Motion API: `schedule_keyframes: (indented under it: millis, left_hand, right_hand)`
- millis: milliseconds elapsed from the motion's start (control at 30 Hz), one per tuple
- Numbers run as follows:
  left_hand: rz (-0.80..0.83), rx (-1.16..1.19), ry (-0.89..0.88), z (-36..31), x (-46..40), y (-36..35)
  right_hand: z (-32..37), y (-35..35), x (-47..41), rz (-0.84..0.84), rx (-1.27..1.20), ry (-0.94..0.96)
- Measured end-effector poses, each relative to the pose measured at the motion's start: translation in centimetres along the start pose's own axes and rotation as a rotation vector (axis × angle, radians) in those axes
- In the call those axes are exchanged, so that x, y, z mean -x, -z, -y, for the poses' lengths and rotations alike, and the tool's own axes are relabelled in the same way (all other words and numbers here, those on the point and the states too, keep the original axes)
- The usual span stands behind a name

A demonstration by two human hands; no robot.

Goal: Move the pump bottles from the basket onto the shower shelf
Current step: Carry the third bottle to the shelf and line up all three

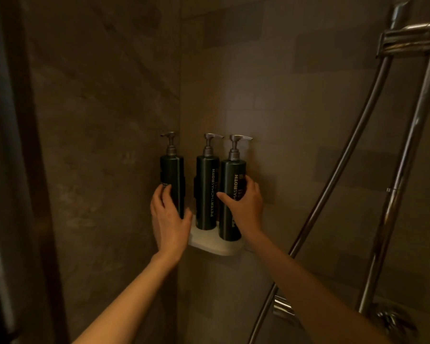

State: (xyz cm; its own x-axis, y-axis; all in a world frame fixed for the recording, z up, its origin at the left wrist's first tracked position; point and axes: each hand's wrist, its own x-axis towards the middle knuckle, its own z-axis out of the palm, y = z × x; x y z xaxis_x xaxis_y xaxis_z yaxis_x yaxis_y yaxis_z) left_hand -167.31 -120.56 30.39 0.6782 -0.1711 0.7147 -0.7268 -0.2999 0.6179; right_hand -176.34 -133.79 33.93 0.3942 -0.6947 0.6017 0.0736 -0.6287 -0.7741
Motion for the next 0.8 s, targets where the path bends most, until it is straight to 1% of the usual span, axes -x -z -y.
schedule_keyframes:
  millis: [67, 233, 533, 600, 667, 700, 733, 800]
  left_hand:
    - [-0.020, 0.028, 0.062, 0.2, -1.1, -0.1]
    - [0.045, 0.163, 0.173, 0.6, -3.4, -0.6]
    - [0.066, 0.180, 0.166, 1.4, -5.0, -0.8]
    - [0.078, 0.185, 0.161, 1.6, -5.1, -0.7]
    - [0.088, 0.191, 0.157, 1.7, -5.2, -0.7]
    - [0.093, 0.194, 0.156, 1.8, -5.3, -0.6]
    - [0.099, 0.195, 0.153, 1.8, -5.4, -0.6]
    - [0.107, 0.186, 0.152, 1.8, -5.6, -0.6]
  right_hand:
    - [0.0, -0.2, 0.3, -0.005, 0.007, 0.002]
    - [-0.4, -0.3, 0.6, -0.012, 0.042, -0.018]
    - [-0.7, 0.4, 0.4, -0.069, 0.131, -0.035]
    - [-0.2, 0.3, 1.1, -0.169, 0.195, 0.033]
    - [0.6, 0.2, 1.8, -0.269, 0.251, 0.191]
    - [1.1, -0.1, 2.1, -0.274, 0.280, 0.285]
    - [1.6, -0.5, 2.3, -0.243, 0.320, 0.367]
    - [2.5, -1.6, 2.7, -0.132, 0.393, 0.454]
